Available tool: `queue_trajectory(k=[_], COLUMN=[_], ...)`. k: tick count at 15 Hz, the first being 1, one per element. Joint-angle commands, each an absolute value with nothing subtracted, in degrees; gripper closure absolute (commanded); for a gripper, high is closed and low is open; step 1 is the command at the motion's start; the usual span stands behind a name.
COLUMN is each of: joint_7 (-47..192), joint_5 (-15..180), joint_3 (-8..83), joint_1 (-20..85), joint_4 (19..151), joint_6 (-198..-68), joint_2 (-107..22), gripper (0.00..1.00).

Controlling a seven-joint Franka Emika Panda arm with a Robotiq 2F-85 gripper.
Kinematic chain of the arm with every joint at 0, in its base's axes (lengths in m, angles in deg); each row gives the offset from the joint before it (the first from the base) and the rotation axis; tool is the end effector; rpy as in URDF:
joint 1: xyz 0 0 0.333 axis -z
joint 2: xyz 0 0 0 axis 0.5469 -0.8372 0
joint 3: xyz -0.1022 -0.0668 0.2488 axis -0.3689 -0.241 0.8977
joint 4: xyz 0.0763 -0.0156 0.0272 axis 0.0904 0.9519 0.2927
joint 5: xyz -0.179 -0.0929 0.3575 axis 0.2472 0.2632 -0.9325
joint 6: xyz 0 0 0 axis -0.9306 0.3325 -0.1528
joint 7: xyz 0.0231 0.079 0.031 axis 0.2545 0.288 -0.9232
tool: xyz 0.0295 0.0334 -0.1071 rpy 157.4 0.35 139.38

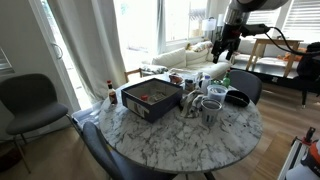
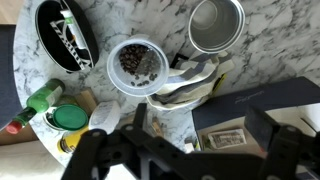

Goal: Pick up the clear cup with beans in it and put it on the table

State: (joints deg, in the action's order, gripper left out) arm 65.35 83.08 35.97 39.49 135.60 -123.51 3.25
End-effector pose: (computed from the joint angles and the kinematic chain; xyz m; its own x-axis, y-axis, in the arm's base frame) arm 0.4368 -0.0949 0.4326 0.9723 -0.1256 0.1973 -0.1323 -0.9910 0.0213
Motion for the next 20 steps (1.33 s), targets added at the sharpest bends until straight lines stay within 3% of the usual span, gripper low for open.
queue_trajectory(k=[1,15,16,17,20], joint_7=[60.3,59.2,58.5,58.1,57.1], joint_5=[82.2,73.1,71.4,70.1,67.0], joint_3=[30.2,28.0,27.9,28.0,28.1], joint_1=[41.7,40.6,40.2,39.9,39.6], joint_4=[135.9,139.6,140.0,140.1,139.5], joint_6=[-126.2,-130.6,-131.8,-132.5,-135.9], joint_2=[-1.6,-8.9,-9.9,-10.9,-14.2], gripper=[0.00,0.00,0.07,0.22,0.34])
